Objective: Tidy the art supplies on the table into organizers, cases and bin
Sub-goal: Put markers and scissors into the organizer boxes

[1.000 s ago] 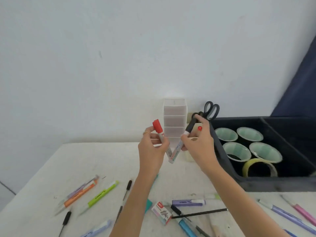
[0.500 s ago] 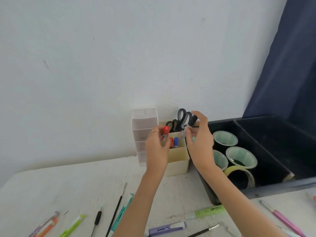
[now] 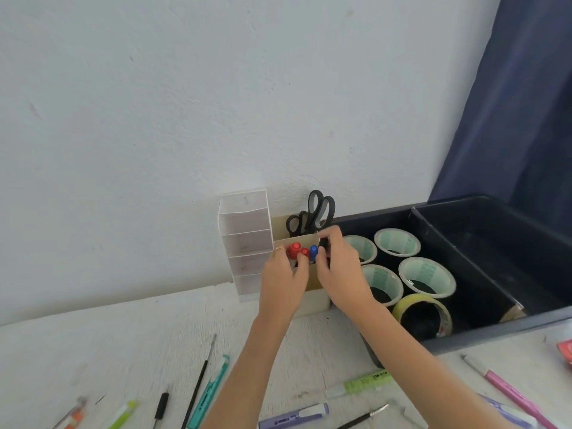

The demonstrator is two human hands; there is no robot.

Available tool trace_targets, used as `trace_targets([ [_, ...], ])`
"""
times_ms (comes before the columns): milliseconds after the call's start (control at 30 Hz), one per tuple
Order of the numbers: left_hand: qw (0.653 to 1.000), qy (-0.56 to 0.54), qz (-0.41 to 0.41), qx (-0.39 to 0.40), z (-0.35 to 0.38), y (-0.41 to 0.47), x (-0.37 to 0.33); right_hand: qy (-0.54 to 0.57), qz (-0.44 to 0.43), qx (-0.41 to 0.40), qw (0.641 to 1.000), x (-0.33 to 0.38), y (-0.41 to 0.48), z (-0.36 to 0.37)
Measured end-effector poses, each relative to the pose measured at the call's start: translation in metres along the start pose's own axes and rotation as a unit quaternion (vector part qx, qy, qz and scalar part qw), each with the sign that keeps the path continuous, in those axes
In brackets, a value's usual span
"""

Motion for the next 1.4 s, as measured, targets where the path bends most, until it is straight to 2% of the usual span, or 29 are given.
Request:
trace_targets([
  [167,0.998,0.055,0.011,0.043,0.000,-0.004,-0.003,-0.083,-0.013,0.013,0.996,0.000,-0.001,-0.001],
  [267,0.995,0.088,0.032,0.043,-0.008,-0.010,-0.010,-0.071,-0.008,0.053,0.996,0.003,-0.006,-0.005],
  [367,0.997,0.066,0.043,0.022,-0.026,-0.020,-0.018,-0.040,0.019,0.059,0.997,0.003,-0.020,-0.018],
  [567,0.999,-0.032,-0.009,-0.012,-0.063,-0.062,-0.019,0.004,0.050,-0.041,0.998,0.016,-0.059,-0.070],
  [733,0.994,-0.085,-0.062,0.013,-0.071,-0.105,-0.013,0.073,0.113,-0.106,0.985,0.020,-0.101,-0.103],
  [833,0.993,-0.086,-0.077,0.037,-0.073,-0.130,0.000,0.060,0.131,-0.078,0.987,0.018,-0.131,-0.106],
  [933,0.994,-0.052,-0.077,0.059,-0.074,-0.150,0.014,-0.011,0.166,0.005,0.986,0.005,-0.159,-0.092],
  [1000,0.994,-0.032,-0.075,0.078,-0.075,-0.161,0.022,-0.047,0.187,0.032,0.981,-0.004,-0.178,-0.085],
  [1133,0.993,-0.023,-0.054,0.102,-0.080,-0.181,0.033,-0.067,0.227,0.021,0.971,-0.018,-0.207,-0.083],
  [1233,0.995,-0.003,-0.026,0.100,-0.084,-0.191,0.038,-0.107,0.222,0.018,0.969,-0.024,-0.218,-0.084],
  [1400,0.985,0.099,0.042,0.132,-0.073,-0.198,0.038,-0.115,0.225,0.016,0.967,-0.028,-0.225,-0.088],
])
Point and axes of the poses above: each hand's wrist, its own y-axis towards the middle knuckle, its own z-axis out of the palm, x = y × z, the point moved 6 cm from there along y, towards the middle knuckle, and after that the axes turned 13 degrees about -x, right-handed, at the moved point
